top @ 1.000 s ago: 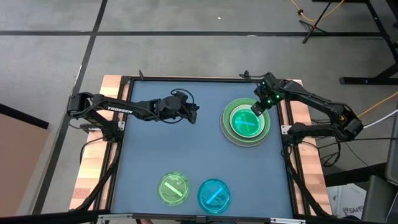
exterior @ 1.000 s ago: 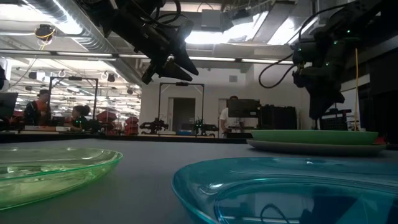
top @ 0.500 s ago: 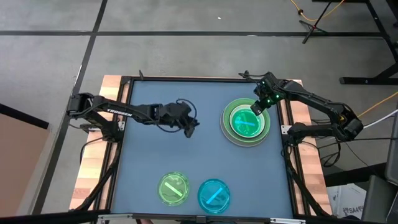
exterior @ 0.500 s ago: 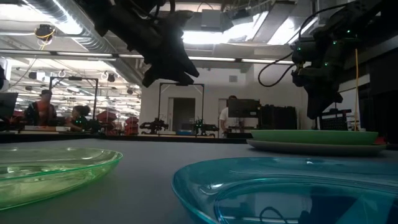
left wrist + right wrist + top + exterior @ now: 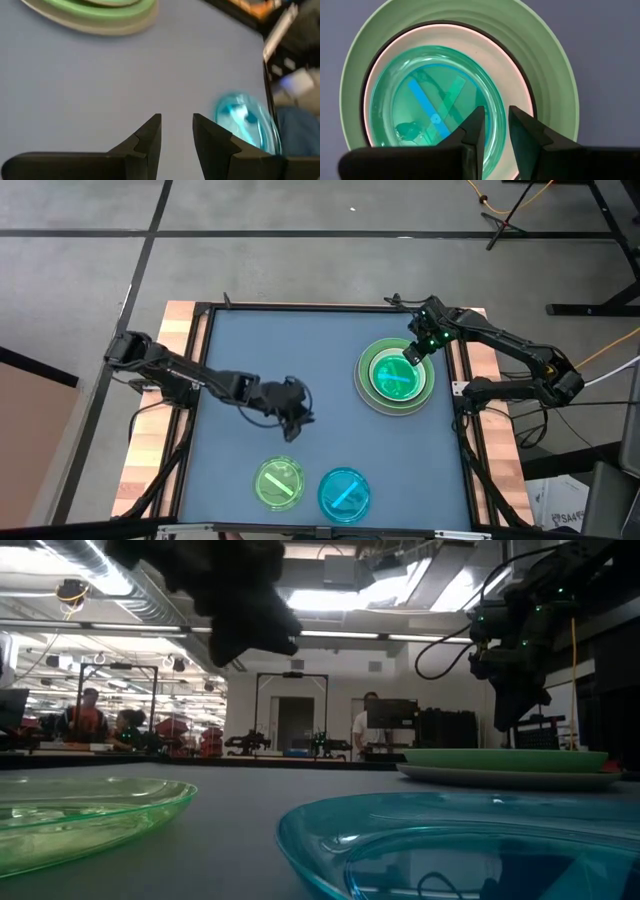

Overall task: Stack plastic plates
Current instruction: Stack the small light green plate on the small light blue plate

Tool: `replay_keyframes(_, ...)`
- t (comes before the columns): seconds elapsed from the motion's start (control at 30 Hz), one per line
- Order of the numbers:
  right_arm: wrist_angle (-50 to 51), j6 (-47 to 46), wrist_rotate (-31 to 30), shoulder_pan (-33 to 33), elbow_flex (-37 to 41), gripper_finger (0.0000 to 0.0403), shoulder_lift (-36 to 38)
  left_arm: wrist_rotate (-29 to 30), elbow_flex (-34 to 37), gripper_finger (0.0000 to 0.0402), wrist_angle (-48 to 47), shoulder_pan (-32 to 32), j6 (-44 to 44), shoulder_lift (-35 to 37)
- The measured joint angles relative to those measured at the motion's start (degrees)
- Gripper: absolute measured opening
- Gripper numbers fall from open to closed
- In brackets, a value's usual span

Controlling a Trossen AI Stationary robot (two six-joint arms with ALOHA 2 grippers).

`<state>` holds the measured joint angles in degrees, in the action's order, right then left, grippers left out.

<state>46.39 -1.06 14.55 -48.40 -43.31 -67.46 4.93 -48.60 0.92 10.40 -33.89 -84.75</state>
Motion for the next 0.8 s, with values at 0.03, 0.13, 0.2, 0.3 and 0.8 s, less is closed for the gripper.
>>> replay_keyframes(0.03, 0.0, 0.0, 0.0, 0.0, 0.0, 0.0076, 0.0, 0.0, 0.0, 0.0105, -1.0, 1.2, 0.0, 0.0)
replay_keyframes(0.13, 0.0, 0.0, 0.0, 0.0, 0.0, 0.0076, 0.0, 0.3, 0.0, 0.0105, -4.6, 5.0, 0.0, 0.0)
replay_keyframes(0.2, 0.0, 0.0, 0.0, 0.0, 0.0, 0.0076, 0.0, 0.3, 0.0, 0.0105, -7.7, 7.5, -0.7, 0.0)
replay_keyframes(0.3, 0.1, 0.0, 0.0, 0.0, 0.0, 0.0076, 0.0, 0.6, 0.0, 0.0105, -12.4, 11.0, -3.9, 0.0)
replay_keyframes(0.8, 0.2, -0.1, 0.0, 0.0, 0.0, 0.0076, 0.0, 5.1, 0.0, 0.0105, -25.8, 22.2, -17.9, 0.0)
